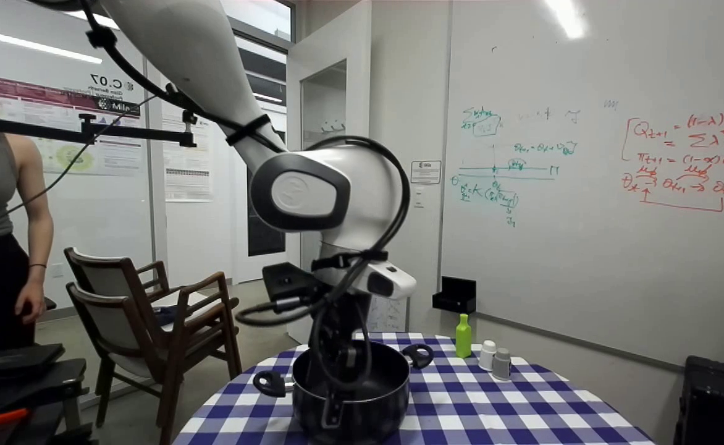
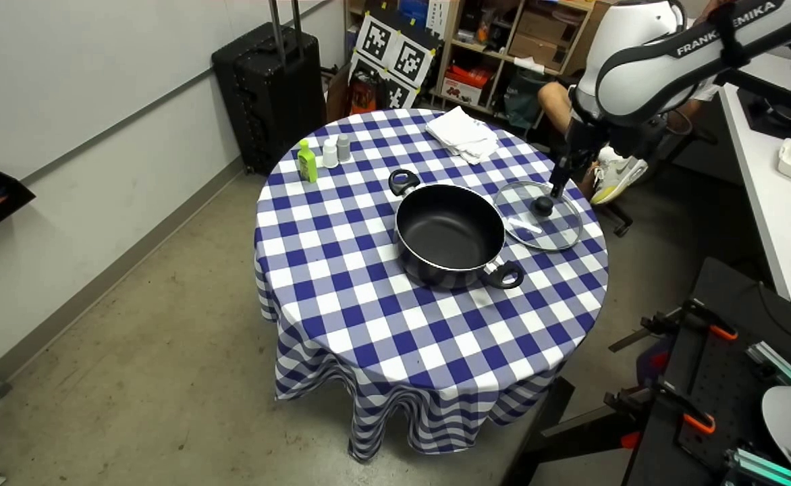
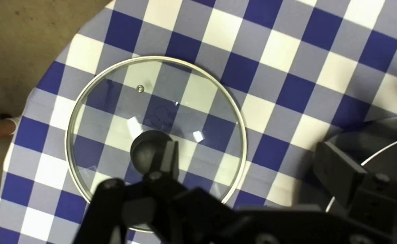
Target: Take the lid off the pot
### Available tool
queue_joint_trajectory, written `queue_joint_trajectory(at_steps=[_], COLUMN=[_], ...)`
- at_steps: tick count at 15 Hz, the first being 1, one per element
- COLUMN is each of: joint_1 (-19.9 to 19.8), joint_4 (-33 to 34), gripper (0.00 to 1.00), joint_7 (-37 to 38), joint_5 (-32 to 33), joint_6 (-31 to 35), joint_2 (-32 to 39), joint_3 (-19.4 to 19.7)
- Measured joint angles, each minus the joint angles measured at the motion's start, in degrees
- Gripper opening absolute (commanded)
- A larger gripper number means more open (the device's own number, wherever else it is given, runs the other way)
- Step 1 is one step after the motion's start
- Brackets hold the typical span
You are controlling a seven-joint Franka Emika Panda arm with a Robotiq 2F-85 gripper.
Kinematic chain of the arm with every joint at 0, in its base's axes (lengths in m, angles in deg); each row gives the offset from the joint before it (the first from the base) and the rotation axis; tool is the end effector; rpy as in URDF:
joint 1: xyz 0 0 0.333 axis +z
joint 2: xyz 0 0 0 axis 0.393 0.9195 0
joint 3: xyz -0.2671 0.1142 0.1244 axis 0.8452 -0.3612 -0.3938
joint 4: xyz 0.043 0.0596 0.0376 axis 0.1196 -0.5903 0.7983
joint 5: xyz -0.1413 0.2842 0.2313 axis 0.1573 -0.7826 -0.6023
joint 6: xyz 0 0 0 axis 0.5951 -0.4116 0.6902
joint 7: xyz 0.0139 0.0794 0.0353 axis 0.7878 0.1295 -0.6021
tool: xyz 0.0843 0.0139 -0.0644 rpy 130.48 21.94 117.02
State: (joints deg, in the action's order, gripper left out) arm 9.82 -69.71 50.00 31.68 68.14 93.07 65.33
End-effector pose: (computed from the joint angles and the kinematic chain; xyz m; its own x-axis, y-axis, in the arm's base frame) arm 0.5403 -0.1801 0.1923 0.9728 -0.1523 -0.1744 -0.1493 -0.9883 0.0304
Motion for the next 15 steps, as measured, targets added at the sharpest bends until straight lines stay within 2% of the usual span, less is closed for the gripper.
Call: queue_joint_trajectory(at_steps=[5,8,12,15], joint_1=[4.6,7.0,9.7,11.1], joint_4=[-13.5,-19.4,-22.1,-21.0], gripper=[1.00,1.00,1.00,1.00], joint_7=[-0.6,-0.8,-0.8,-0.8], joint_5=[1.3,1.3,1.3,1.3], joint_6=[3.4,4.8,3.2,1.0], joint_2=[-16.0,-26.3,-38.2,-42.4], joint_3=[-1.1,-2.3,-3.5,-3.9])
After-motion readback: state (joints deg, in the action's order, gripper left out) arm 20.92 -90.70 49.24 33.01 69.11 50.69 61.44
